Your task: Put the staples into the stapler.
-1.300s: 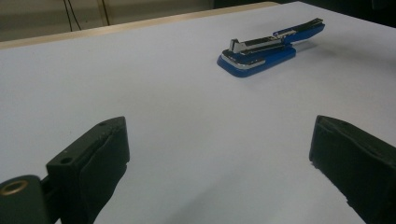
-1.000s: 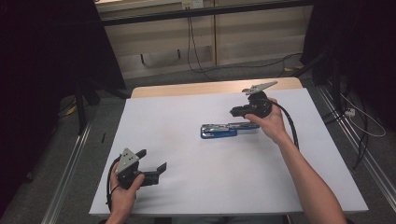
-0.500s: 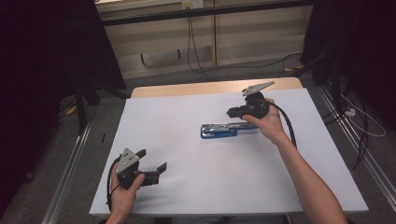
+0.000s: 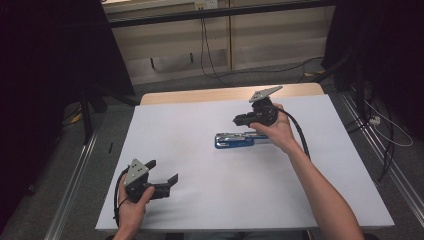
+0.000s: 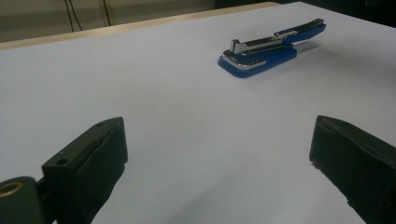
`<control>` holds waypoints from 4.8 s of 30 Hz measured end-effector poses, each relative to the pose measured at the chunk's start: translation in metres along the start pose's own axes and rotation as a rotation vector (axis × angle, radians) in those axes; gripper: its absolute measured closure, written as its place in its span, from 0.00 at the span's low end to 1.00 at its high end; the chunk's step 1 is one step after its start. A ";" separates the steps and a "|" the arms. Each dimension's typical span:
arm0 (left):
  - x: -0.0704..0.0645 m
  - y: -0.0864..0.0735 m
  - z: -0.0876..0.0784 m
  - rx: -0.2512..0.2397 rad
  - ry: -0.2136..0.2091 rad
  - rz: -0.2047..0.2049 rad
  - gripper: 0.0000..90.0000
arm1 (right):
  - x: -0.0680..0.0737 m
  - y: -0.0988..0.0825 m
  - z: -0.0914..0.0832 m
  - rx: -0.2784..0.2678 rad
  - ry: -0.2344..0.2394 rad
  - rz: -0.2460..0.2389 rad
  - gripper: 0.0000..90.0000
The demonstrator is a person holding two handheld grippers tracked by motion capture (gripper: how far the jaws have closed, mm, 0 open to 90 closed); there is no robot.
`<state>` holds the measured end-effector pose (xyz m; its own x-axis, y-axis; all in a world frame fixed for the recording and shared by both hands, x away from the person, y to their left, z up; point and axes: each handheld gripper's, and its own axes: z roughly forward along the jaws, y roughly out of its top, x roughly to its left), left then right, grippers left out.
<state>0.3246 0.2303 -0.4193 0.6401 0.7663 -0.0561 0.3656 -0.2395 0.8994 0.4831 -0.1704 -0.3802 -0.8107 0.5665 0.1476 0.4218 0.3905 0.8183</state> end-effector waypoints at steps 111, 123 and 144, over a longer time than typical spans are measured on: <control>0.000 0.000 0.000 0.005 -0.016 0.004 0.05 | 0.001 0.000 0.072 0.198 0.176 -0.345 0.88; 0.000 0.000 0.000 0.006 -0.018 0.006 0.05 | 0.001 0.000 0.072 0.202 0.181 -0.364 0.88; 0.000 0.000 0.002 0.007 -0.024 0.004 0.05 | 0.002 0.003 0.075 0.228 0.182 -0.406 0.88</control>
<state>0.3254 0.2291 -0.4202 0.6573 0.7510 -0.0625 0.3672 -0.2467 0.8968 0.5124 -0.1139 -0.4192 -0.9771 0.2077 -0.0464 0.1188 0.7133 0.6907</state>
